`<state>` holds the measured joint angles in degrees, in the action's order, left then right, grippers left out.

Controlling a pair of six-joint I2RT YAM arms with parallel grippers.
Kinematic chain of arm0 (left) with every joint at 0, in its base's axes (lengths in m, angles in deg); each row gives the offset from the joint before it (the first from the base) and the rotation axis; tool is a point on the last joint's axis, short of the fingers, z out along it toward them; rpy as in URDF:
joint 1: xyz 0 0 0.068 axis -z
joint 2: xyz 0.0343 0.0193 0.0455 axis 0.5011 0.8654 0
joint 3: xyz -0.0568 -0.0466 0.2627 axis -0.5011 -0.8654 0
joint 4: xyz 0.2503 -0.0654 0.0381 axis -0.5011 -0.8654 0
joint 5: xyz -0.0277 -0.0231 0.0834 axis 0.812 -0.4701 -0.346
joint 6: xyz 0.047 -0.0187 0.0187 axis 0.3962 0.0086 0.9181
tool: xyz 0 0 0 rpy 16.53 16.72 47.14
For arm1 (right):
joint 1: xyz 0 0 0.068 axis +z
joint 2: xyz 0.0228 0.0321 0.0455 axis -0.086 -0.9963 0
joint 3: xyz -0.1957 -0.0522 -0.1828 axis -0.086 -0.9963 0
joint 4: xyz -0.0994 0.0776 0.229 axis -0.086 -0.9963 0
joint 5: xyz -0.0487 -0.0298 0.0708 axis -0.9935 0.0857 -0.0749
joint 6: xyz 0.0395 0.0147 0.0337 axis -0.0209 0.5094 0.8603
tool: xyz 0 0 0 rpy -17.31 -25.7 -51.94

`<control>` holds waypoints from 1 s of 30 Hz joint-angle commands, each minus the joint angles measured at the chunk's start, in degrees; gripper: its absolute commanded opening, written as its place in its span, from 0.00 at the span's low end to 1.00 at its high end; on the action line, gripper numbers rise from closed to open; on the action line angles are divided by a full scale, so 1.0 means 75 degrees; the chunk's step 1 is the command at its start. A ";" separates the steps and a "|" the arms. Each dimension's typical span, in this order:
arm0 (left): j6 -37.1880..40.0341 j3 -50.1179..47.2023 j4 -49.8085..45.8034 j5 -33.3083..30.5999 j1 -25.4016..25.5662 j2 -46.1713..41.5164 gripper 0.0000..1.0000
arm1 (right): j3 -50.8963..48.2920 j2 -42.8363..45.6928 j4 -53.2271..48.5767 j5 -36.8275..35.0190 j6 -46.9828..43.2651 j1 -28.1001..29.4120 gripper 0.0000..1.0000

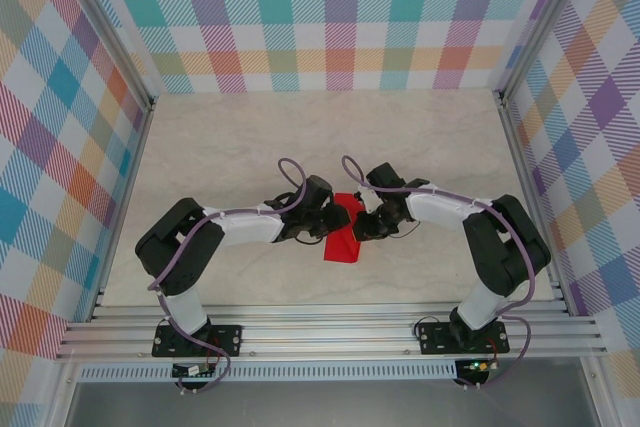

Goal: Fold a paper plane with a square sheet of paper (pick it up from the middle)
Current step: Fold the triangle a second time at the center of the table.

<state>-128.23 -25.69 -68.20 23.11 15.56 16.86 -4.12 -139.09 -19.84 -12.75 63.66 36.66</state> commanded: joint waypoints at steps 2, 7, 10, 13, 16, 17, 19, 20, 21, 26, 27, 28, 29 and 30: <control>-0.0138 -0.0107 0.0110 -0.0044 0.0104 -0.0249 0.28 | -0.0115 0.0079 0.0100 0.0222 -0.0126 -0.0082 0.15; -0.0322 -0.0394 -0.0023 -0.0462 0.0104 -0.0548 0.30 | -0.0128 0.0167 0.0144 0.0328 -0.0112 -0.0116 0.15; -0.0439 -0.0535 0.0187 -0.0483 0.0126 -0.0621 0.31 | -0.0140 0.0200 0.0196 0.0415 -0.0077 -0.0140 0.15; -0.0379 -0.0434 0.0315 -0.0244 0.0117 -0.0519 0.31 | -0.0163 0.0186 0.0290 0.0567 -0.0048 -0.0150 0.15; -0.0414 -0.0406 0.0597 -0.0067 0.0123 -0.0354 0.30 | -0.0174 0.0123 0.0383 0.0666 -0.0018 -0.0167 0.15; -0.0427 -0.0406 0.0660 -0.0017 0.0120 -0.0302 0.30 | -0.0169 0.0096 0.0397 0.0695 -0.0012 -0.0186 0.15; -0.0461 -0.0390 0.0798 0.0041 0.0118 -0.0208 0.29 | -0.0175 0.0073 0.0424 0.0710 -0.0001 -0.0202 0.15; -0.0474 -0.0389 0.0864 0.0088 0.0127 -0.0167 0.29 | -0.0185 0.0069 0.0454 0.0713 0.0017 -0.0219 0.15; -0.0488 -0.0379 0.0893 0.0123 0.0123 -0.0114 0.29 | -0.0186 0.0069 0.0459 0.0737 0.0017 -0.0232 0.15; -0.0578 -0.0394 0.0952 0.0097 0.0118 0.0081 0.29 | -0.0265 0.0109 0.0514 0.0807 0.0027 -0.0313 0.16; -0.0597 -0.0395 0.0972 0.0091 0.0122 0.0111 0.29 | -0.0279 0.0111 0.0521 0.0831 0.0043 -0.0327 0.16; -0.0598 -0.0390 0.0989 0.0096 0.0116 0.0129 0.28 | -0.0298 0.0116 0.0548 0.0868 0.0061 -0.0356 0.16; -0.0603 -0.0402 0.0980 0.0058 0.0124 0.0152 0.28 | -0.0324 0.0127 0.0582 0.0909 0.0075 -0.0377 0.16; -0.0615 -0.0416 0.0967 0.0012 0.0124 0.0158 0.28 | -0.0348 0.0143 0.0617 0.0950 0.0107 -0.0386 0.16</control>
<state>-132.01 -28.93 -62.37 23.00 15.60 17.16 -5.74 -139.02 -16.30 -7.92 64.10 34.30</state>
